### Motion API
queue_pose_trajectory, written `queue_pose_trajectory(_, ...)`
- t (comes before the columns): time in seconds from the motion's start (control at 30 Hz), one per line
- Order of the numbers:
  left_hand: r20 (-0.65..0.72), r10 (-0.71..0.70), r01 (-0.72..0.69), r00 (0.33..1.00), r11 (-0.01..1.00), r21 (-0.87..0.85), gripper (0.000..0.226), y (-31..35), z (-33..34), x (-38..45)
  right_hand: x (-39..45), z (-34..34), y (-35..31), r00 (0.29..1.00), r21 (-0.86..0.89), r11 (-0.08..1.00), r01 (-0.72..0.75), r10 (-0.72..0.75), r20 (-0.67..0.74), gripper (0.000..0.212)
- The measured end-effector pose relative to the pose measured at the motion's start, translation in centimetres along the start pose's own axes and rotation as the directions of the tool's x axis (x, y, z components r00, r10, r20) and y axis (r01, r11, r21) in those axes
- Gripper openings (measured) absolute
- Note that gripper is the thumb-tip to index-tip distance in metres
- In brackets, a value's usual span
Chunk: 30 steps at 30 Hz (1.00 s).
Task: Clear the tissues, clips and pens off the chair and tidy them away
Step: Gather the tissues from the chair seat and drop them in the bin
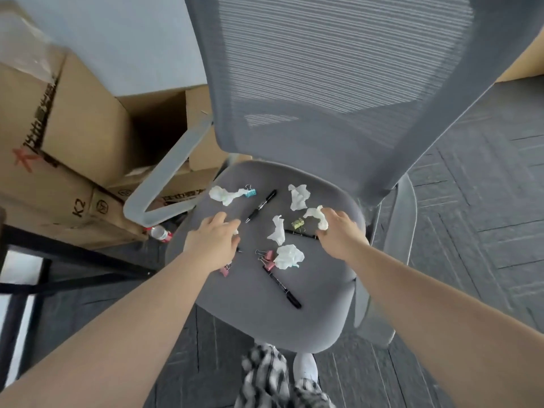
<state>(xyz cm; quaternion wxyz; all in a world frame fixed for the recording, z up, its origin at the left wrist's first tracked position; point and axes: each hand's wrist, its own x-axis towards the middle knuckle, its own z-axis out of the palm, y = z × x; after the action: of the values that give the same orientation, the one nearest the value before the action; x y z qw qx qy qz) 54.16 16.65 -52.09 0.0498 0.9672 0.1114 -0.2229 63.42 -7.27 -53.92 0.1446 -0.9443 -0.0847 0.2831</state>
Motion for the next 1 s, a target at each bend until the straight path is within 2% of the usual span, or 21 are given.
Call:
queue_pose_trajectory(0.1,0.078,-0.036,0.038,0.996,0.999,-0.028,0.037,-0.8,2.6,3.4,3.3,1.9,0.6,0.998,0.012,0.998,-0.069,0.069,-0.003,0.051)
queue_pose_trajectory(0.3,0.197,-0.120,0.131,0.973,0.990,-0.046,0.055,-2.4,7.3,8.3,8.9,5.6,0.4,0.984,0.013,0.984,-0.177,0.177,-0.031,0.044)
queue_pose_trajectory(0.43,0.249,-0.118,0.133,0.961,0.990,-0.045,0.067,-3.0,9.3,10.0,11.0,7.7,-0.1,0.971,0.030,0.972,-0.235,0.236,-0.034,0.054)
queue_pose_trajectory(0.5,0.253,-0.096,0.125,0.963,0.987,-0.103,0.070,-3.2,9.9,10.7,11.6,8.3,-0.3,0.966,0.040,0.967,-0.253,0.255,-0.044,0.058)
queue_pose_trajectory(0.6,0.244,-0.069,0.118,0.967,0.975,-0.189,0.052,-3.1,10.0,11.5,12.1,8.5,-0.4,0.942,0.070,0.943,-0.324,0.328,-0.067,0.053)
queue_pose_trajectory(0.77,0.122,-0.045,0.069,0.991,0.977,-0.203,0.011,-2.8,8.4,12.5,11.8,7.7,-1.0,0.927,0.153,0.928,-0.340,0.358,-0.111,0.015)
queue_pose_trajectory(0.9,0.026,-0.103,0.106,0.994,0.968,-0.226,0.013,-2.2,6.0,13.3,9.7,7.1,-2.0,0.943,0.219,0.935,-0.279,0.310,-0.122,0.021)
queue_pose_trajectory(1.0,-0.008,-0.148,0.143,0.989,0.963,-0.229,0.014,-2.4,5.2,14.4,7.8,8.2,-2.3,0.972,0.184,0.955,-0.231,0.236,-0.008,0.025)
